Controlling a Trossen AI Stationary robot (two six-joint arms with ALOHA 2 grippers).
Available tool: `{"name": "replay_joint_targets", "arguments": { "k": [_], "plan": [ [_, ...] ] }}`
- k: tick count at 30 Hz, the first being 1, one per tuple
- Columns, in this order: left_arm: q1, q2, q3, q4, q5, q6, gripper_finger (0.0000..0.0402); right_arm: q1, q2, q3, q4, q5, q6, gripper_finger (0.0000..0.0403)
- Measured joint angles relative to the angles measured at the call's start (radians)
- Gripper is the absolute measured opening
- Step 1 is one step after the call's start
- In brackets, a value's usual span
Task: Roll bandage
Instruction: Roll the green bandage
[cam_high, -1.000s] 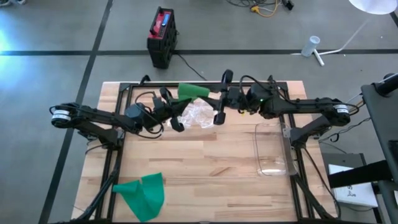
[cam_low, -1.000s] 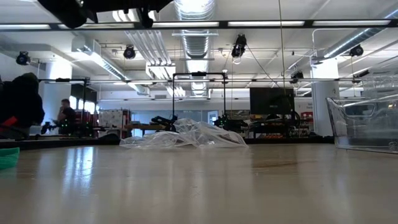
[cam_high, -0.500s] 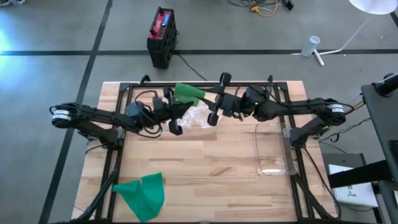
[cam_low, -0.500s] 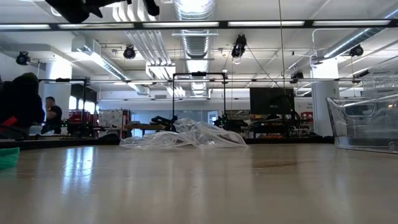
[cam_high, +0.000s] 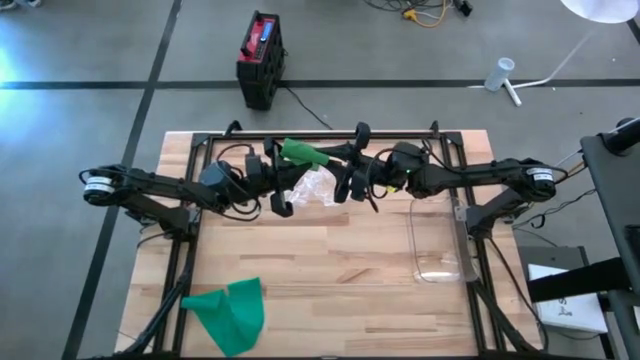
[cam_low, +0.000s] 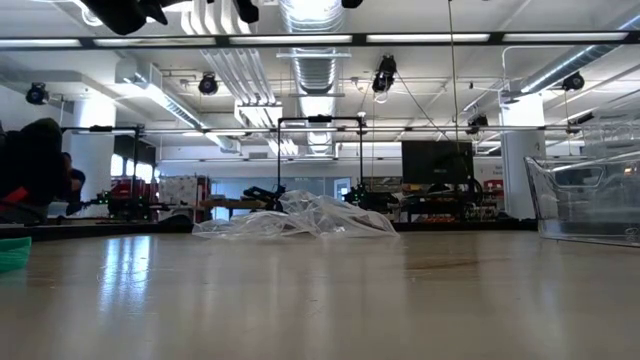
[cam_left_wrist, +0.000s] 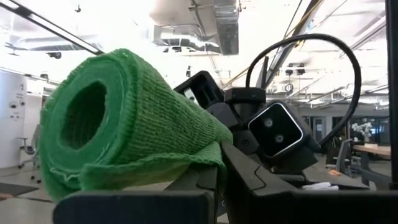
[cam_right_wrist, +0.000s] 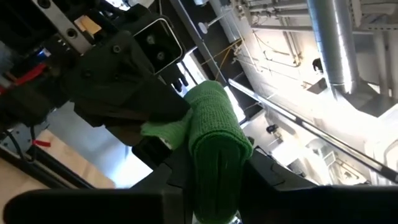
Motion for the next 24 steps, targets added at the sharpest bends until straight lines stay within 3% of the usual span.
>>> {"name": "replay_joint_targets", "arguments": {
  "k": [9, 14, 24],
  "plan": [
    [0.002, 0.0, 0.0, -0.051, -0.007, 0.04, 0.0, 0.0, 0.0, 0.025, -0.106, 0.006, 0.037, 0.0063],
    [0.002, 0.0, 0.0, -0.07, -0.084, 0.043, 0.0003, -0.002, -0.001, 0.053, -0.206, 0.013, 0.074, 0.0061],
    [0.002, 0.0, 0.0, -0.087, -0.093, 0.02, 0.0062, -0.002, -0.001, 0.073, -0.301, 0.012, 0.094, 0.0114]
  ]
}}
